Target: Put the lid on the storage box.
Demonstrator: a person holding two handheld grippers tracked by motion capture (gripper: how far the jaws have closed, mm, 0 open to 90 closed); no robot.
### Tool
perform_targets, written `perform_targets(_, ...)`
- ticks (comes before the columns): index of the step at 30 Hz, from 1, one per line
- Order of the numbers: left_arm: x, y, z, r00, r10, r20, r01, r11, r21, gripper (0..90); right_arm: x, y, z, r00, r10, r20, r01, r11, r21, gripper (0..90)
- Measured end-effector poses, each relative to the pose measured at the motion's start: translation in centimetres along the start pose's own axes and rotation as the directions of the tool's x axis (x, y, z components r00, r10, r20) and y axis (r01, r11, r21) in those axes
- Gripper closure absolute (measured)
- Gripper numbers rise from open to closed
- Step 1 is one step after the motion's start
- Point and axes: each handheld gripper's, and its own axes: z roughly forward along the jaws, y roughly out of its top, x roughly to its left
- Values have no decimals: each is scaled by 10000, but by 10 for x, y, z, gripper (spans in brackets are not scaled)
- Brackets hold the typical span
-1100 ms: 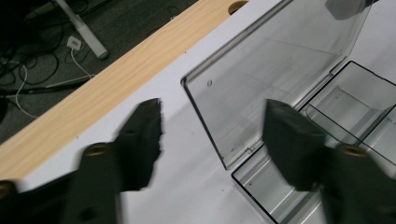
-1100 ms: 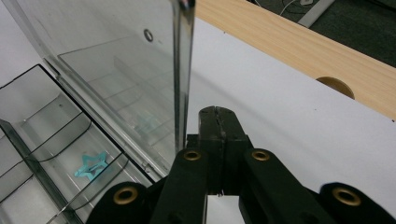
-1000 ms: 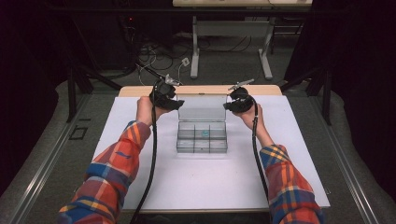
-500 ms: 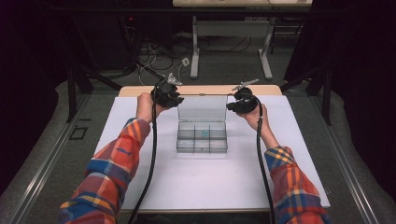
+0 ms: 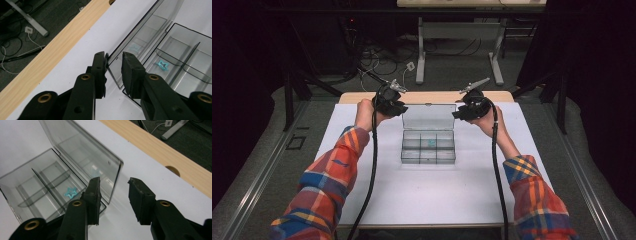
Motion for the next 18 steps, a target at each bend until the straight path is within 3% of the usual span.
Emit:
perform_targets(4, -1, 0, -2, 9999, 68, 120, -69, 9999, 85, 738, 0, 9, 2, 9994, 168, -313, -167, 9999, 29, 689)
perform_targets(8, -2, -2, -5, 9995, 37, 320, -42, 9999, 154, 749, 4, 12, 2, 9995, 4, -308, -1, 9999, 117, 738)
perform_targets(18, -7, -5, -10, 9977, 196, 650, -213, 9994, 255, 756, 15, 8, -4, 9991, -375, -182, 381, 9987, 345, 742)
